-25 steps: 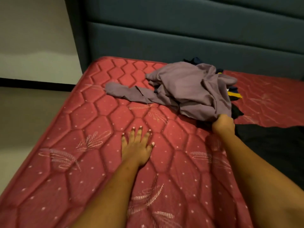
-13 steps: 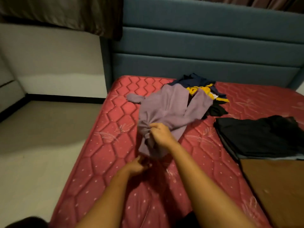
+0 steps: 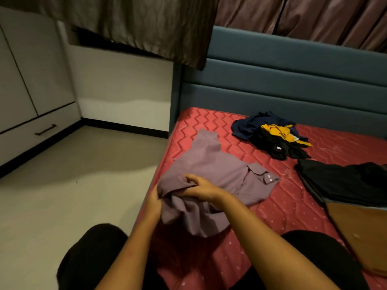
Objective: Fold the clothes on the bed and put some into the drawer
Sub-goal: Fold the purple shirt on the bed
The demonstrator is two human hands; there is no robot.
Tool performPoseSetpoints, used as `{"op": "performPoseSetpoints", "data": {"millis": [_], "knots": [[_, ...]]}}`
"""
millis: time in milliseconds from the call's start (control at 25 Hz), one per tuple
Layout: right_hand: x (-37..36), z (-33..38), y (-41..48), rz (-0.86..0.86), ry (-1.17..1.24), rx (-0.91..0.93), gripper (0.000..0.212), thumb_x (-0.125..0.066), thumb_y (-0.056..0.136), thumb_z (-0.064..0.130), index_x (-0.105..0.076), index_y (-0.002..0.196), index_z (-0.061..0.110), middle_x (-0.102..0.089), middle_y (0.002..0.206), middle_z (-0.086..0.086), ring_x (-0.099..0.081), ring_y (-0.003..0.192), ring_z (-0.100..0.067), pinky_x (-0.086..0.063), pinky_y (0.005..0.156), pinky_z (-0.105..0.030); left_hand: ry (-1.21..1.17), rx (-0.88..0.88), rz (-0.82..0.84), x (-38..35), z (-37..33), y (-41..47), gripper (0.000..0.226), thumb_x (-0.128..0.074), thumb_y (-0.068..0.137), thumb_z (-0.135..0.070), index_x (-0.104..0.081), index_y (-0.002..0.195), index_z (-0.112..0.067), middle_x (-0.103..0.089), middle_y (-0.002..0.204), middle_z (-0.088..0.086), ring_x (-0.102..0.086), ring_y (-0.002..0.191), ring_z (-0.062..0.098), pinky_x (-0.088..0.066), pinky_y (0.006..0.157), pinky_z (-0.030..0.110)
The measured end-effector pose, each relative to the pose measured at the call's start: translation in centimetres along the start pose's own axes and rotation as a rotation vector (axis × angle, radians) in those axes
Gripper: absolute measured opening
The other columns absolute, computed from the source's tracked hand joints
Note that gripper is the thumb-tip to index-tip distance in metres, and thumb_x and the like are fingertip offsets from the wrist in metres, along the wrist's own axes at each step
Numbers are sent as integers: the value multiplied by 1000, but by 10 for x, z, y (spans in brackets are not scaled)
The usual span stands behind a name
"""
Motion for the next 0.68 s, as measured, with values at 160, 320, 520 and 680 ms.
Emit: {"op": "performPoseSetpoints", "data": {"millis": [160,320,520,680], "knots": [[26,7,7,-274,-236,66,46,-46,77,-20,-66,114,-1,-66,101,-10,-62,88,-19,-45,72,-11,53,-110,-102,7,-18,-6,49,-52,80,-5,-54,128,4,-60,126,18,-56,116,27,-44,96,33],[80,63,-4,-623,-363,278,50,-39,80,-16,-71,111,5,-68,115,-8,-60,111,-20,-35,83,-1,523,-228,-211,22,-53,-4,46,-58,76,-8,-48,121,-8,-62,105,21,-59,96,42,-47,73,44],[129,140,-22,-673,-111,436,29,-45,88,-5,-65,101,12,-62,93,5,-55,81,-3,-40,71,-9,702,-415,-294,8,-141,25,69,-55,78,-1,-37,142,-18,-51,129,12,-51,113,37,-44,83,45],[168,133,-24,-222,-601,188,15,-73,81,34,-68,92,24,-68,89,5,-63,85,-11,-49,76,-29,750,-463,-326,-1,-188,51,41,-45,88,-3,-51,125,-21,-48,116,13,-57,95,41,-43,74,47]]}}
Point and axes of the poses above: each hand's wrist, its own y-axis towards the middle knuckle, its own x-axis out of the back of the hand, z = x × y, the point moved 8 cm from there along y, towards the middle knuckle
